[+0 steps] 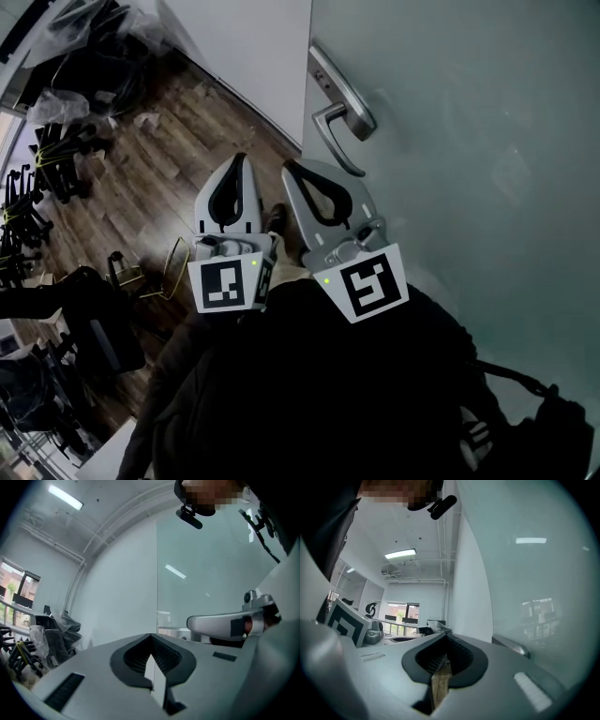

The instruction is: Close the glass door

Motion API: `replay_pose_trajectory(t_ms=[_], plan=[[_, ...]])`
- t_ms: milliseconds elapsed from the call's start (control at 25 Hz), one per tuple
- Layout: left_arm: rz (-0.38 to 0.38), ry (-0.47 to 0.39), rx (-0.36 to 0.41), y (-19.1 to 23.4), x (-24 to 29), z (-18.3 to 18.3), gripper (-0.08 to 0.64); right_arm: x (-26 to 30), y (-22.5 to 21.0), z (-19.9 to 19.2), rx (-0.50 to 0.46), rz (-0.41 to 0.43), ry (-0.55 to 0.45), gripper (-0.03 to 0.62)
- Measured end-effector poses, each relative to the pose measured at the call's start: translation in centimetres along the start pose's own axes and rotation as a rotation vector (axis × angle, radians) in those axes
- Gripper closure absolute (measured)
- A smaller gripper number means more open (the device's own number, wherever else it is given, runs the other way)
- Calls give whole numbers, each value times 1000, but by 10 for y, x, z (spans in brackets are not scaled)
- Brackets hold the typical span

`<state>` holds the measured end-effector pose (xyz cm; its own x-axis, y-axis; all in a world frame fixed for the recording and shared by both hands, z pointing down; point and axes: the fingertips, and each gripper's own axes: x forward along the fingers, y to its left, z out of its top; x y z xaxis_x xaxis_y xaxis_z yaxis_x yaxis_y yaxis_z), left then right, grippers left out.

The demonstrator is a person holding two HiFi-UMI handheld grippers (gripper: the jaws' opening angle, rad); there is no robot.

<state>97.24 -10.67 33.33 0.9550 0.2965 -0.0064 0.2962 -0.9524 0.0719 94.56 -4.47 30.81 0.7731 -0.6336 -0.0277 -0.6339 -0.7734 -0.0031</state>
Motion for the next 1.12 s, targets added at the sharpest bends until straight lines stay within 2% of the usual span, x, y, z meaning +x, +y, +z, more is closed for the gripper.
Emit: replay_pose_trajectory(t_ms=[80,160,280,400,480,600,760,960,1120], plan=[[-27,11,-5,0,15,-1,563,6,-12,9,-9,-24,-14,591],[-63,10,6,-1,28,1,563,11,-15,17,-15,-13,-33,589],[-107,9,12,-6,44,-2,563,15,-16,21,-86,-19,-25,571],[-135,18,3,-11,57,-9,563,11,-40,23,-170,-95,-11,556],[-153,20,-6,-17,64,-10,563,9,-59,14,-189,-145,20,538],[-174,2,-31,-30,71,-5,563,8,-72,-17,-147,-161,104,498],[-199,16,-23,-39,74,-8,563,10,-75,-57,-81,-162,207,492],[-183,26,-20,-32,75,-11,563,13,-83,-65,-69,-208,184,497],[-181,45,-9,-32,71,-16,563,13,-82,-69,-42,-188,200,522]])
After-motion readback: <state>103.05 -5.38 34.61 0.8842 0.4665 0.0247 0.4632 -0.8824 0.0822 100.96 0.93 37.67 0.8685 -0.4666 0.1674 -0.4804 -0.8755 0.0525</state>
